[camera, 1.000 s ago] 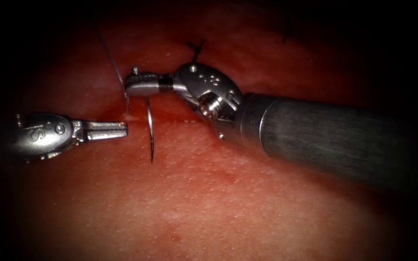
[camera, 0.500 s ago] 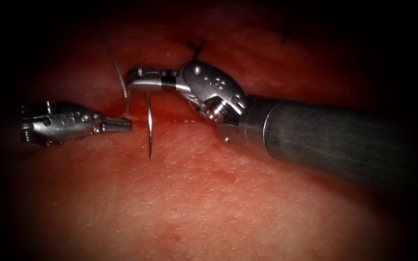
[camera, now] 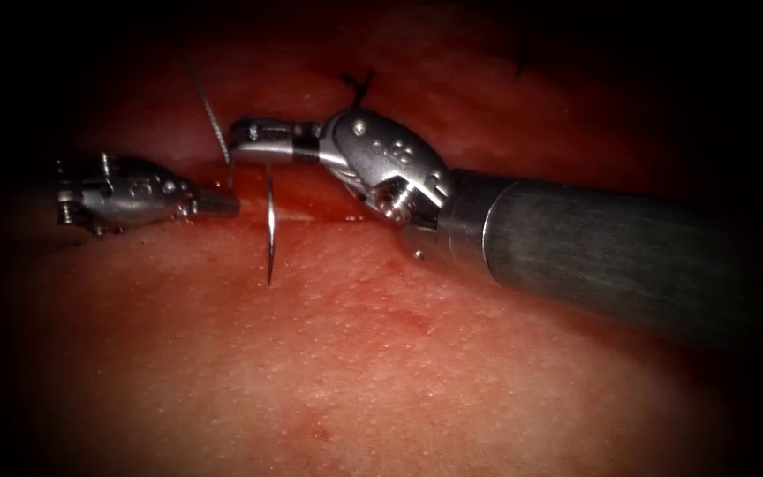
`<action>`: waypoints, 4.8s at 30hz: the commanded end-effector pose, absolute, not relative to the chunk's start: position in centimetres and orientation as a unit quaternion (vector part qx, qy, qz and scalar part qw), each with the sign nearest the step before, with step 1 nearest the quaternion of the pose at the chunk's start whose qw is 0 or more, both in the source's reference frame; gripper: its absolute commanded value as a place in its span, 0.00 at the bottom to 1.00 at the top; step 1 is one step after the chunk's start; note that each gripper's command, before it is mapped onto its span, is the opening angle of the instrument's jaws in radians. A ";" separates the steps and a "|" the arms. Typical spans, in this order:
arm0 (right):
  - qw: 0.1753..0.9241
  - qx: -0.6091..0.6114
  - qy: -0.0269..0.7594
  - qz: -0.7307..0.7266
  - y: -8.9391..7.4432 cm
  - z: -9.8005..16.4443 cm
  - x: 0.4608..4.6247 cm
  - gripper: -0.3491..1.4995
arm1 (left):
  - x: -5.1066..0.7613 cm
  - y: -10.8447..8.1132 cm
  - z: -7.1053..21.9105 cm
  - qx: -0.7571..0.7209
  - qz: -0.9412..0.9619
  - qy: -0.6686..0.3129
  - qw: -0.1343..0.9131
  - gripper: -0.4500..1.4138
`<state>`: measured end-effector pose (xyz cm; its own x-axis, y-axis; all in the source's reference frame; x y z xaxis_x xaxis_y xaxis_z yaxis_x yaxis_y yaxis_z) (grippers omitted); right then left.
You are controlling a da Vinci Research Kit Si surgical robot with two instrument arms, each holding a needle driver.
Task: Wound Closure
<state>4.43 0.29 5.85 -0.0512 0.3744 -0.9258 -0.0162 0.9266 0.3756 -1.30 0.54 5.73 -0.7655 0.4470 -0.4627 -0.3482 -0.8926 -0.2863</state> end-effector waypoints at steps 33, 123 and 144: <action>0.701 -0.044 0.711 0.017 0.3 6.5 4.79 0.00 | -1.44 0.0 5.9 -0.188 0.953 -0.188 0.146 0.00; 0.705 -0.141 0.695 0.009 0.2 5.9 5.22 0.00 | -1.45 -0.1 5.9 -0.206 0.950 -0.176 0.152 0.00; 0.713 -0.117 0.692 0.009 0.0 6.2 5.31 0.00 | -1.31 -0.1 5.8 -0.210 0.949 -0.183 0.146 0.00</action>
